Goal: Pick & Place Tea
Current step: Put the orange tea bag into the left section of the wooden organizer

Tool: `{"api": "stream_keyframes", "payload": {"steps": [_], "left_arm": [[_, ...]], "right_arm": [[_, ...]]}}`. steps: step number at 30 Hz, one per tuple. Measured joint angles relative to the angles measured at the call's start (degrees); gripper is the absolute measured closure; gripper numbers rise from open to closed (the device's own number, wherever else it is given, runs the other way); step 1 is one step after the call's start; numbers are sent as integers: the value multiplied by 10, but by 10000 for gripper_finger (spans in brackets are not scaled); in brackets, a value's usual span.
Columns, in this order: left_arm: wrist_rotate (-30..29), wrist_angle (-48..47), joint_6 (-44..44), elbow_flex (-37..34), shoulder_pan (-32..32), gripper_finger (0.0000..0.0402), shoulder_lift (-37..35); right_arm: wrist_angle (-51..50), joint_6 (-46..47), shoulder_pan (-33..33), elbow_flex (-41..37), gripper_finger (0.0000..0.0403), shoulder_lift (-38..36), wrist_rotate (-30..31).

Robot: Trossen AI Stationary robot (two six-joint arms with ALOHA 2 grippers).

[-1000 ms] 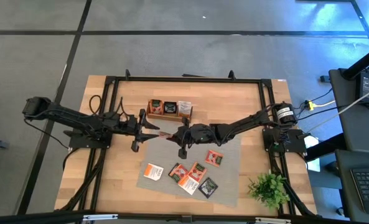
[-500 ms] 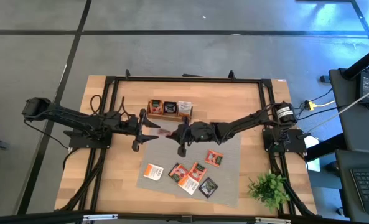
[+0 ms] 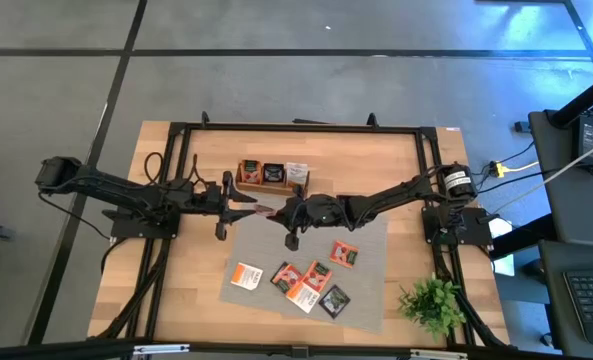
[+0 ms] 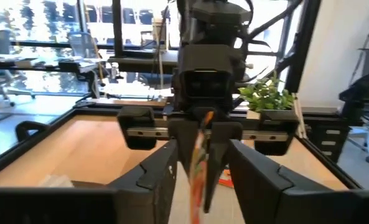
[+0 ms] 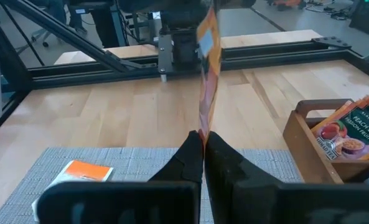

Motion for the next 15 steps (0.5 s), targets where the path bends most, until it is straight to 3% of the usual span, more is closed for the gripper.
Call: {"api": "stream_keyframes", "payload": {"steps": [15], "left_arm": [[8, -1, 25, 0, 0, 363, 0]], "right_arm": [[3, -2, 0, 0, 393, 0, 0]]}}
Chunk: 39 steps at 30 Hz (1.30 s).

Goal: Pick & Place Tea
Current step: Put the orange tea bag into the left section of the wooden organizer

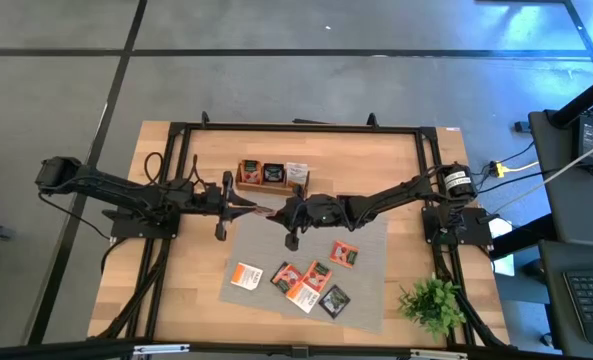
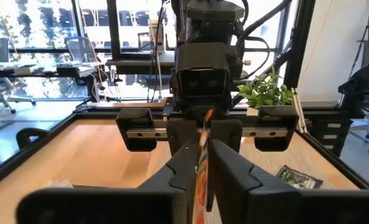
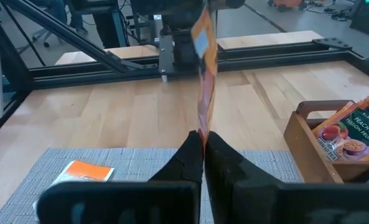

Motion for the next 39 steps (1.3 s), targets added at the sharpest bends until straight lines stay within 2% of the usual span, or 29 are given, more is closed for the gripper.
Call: {"api": "stream_keyframes", "payload": {"steps": [5, 11, 18, 21, 26, 33, 39], "left_arm": [[0, 0, 24, 0, 0, 395, 0], [-4, 0, 26, 0, 0, 399, 0], [-8, 18, 26, 0, 0, 399, 0], [-29, 23, 29, 0, 5, 399, -5], [-30, 6, 15, -3, 48, 399, -15], [-30, -55, -19, -3, 133, 400, -11], [-88, -106, -45, -3, 198, 400, -12]], "right_arm": [[4, 0, 0, 0, 393, 0, 0], [4, -23, 0, 0, 380, 0, -3], [-8, -14, 0, 0, 312, -3, -53], [-45, -13, -3, 0, 281, -16, -52], [-96, -13, -4, 0, 258, -53, 0], [-127, -13, 1, 0, 258, -64, 2], [-148, -12, 2, 0, 259, -64, 1]]}}
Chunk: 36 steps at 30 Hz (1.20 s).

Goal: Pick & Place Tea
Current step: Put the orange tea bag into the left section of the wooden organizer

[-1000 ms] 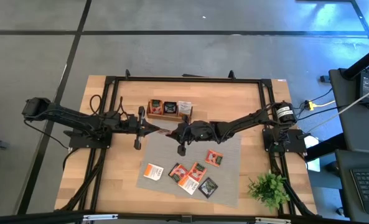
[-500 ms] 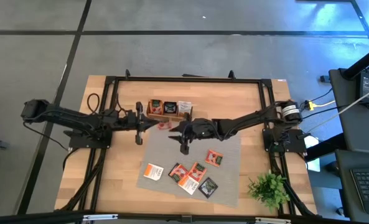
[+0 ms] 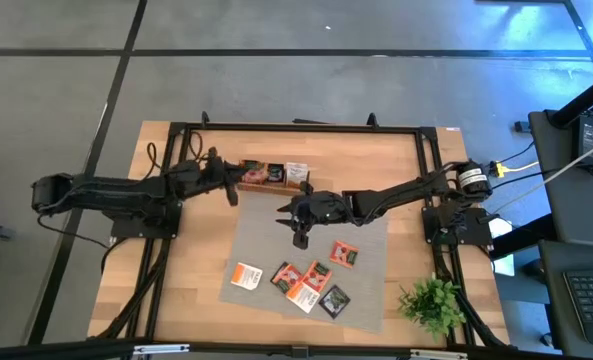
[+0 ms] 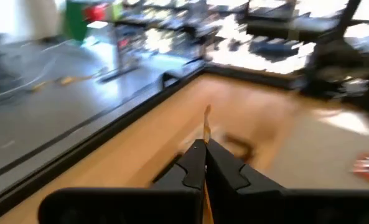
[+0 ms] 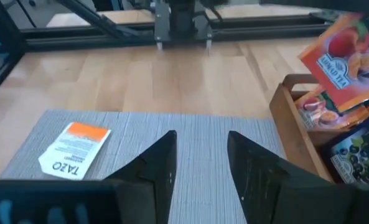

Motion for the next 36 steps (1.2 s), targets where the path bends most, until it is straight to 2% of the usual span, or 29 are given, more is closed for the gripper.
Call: {"api": "stream_keyframes", "payload": {"steps": [2, 9, 17, 21, 28, 36], "left_arm": [[-13, -24, -1, 0, 17, 400, 0], [3, -49, -16, 0, 44, 400, 20], [-30, -44, -24, 0, 44, 400, 55], [-69, -44, -29, 0, 44, 400, 79], [-67, 20, -36, 0, 44, 400, 126], [-76, 29, -48, 0, 44, 400, 173]], "right_arm": [[-1, 0, 0, 0, 259, 0, 0], [-1, -2, 0, 0, 259, 0, 0], [-1, -3, 0, 0, 259, 0, 0], [-1, -3, 0, 0, 259, 0, 0], [-1, -3, 0, 0, 259, 1, -1], [-1, -3, 0, 0, 259, 1, -1]]}}
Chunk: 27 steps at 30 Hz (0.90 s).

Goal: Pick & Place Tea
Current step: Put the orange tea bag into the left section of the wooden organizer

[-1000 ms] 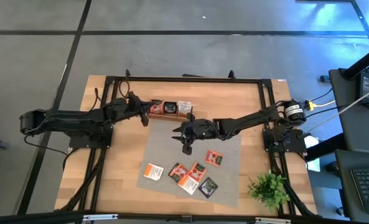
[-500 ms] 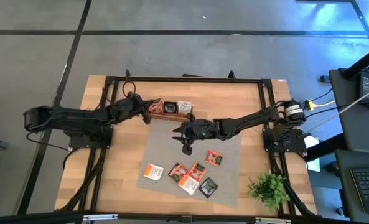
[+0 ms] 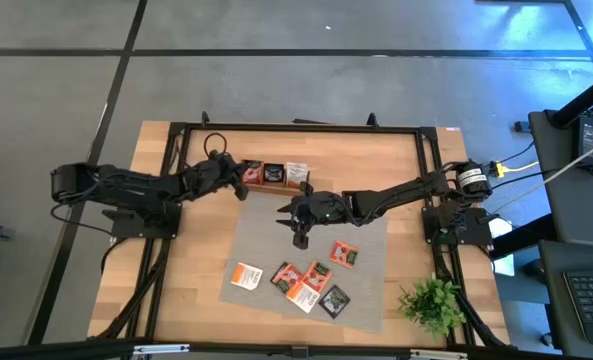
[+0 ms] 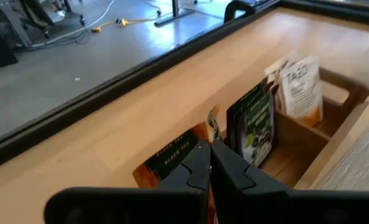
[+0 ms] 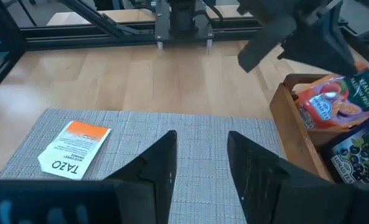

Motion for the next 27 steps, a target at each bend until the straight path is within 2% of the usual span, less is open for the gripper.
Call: {"api": "stream_keyframes", "payload": {"steps": [9, 15, 27], "left_arm": [[-7, 5, -15, 0, 0, 393, 35], [-10, 27, -12, 0, 0, 397, 35], [-51, 34, 12, 0, 0, 388, 34]], "right_arm": [[0, 0, 0, 0, 259, 0, 0], [0, 0, 0, 0, 259, 0, 0], [0, 0, 0, 0, 259, 0, 0]]}}
